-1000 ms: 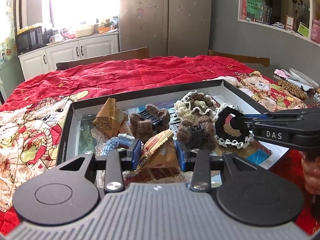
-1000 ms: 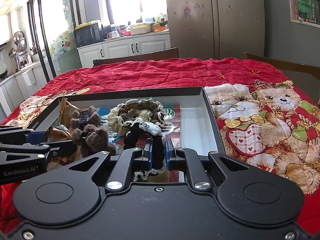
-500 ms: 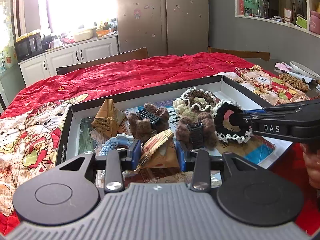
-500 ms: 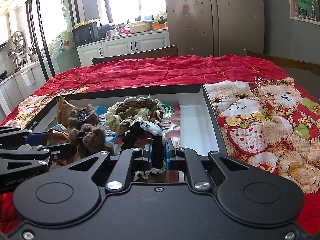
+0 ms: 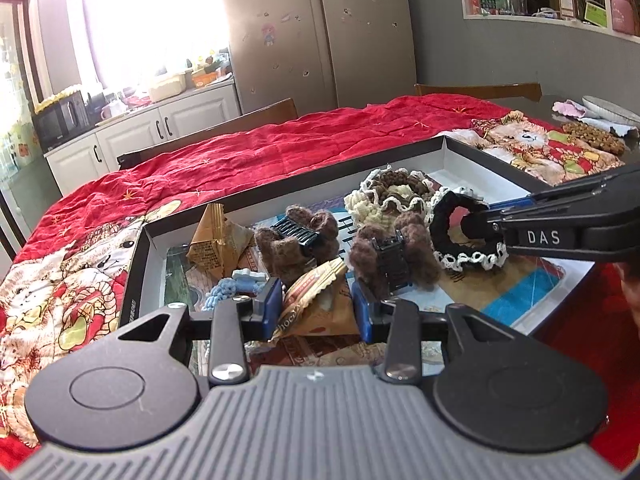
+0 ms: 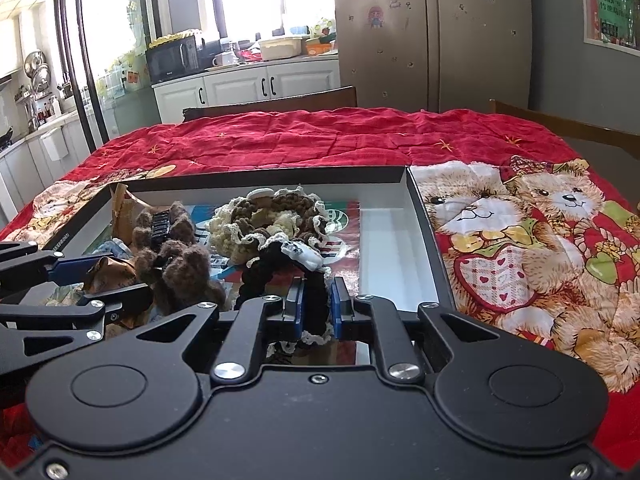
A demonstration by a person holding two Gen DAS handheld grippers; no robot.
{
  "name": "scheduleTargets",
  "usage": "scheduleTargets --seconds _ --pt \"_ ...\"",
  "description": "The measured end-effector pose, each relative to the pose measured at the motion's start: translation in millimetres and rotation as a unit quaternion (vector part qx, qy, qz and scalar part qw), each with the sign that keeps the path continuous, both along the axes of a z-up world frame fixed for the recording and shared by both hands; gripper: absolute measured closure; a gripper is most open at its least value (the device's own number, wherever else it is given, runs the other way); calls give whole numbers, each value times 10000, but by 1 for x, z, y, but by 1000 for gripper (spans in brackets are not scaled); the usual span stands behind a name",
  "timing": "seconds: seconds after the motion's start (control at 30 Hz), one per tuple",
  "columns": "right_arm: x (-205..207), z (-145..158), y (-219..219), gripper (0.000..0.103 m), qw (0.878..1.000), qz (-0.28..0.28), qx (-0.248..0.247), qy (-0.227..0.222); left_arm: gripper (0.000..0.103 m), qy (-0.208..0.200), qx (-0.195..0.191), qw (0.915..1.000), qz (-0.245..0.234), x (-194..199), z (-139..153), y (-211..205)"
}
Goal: Organize objects
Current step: 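Lower the tan packet with the left tool while the right tool lowers the black scrunchie into the box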
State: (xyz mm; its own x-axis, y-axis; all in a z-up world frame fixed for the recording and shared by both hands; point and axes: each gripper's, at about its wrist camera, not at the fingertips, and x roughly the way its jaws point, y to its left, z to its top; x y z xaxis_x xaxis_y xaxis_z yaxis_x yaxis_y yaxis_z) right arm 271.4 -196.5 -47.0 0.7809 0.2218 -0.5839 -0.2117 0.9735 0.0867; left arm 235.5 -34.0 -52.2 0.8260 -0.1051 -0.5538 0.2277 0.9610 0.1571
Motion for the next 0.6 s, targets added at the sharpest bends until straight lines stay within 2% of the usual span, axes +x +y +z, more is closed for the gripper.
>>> scheduleTargets --seconds 0.2,0.6 --pt "0 0 2 87 9999 31 -137 1 59 -15 40 10000 -4 -1 -1 -1" --pt "-1 2 -1 84 10000 -26 -63 -16 56 -10 12 10000 -13 -2 0 -1"
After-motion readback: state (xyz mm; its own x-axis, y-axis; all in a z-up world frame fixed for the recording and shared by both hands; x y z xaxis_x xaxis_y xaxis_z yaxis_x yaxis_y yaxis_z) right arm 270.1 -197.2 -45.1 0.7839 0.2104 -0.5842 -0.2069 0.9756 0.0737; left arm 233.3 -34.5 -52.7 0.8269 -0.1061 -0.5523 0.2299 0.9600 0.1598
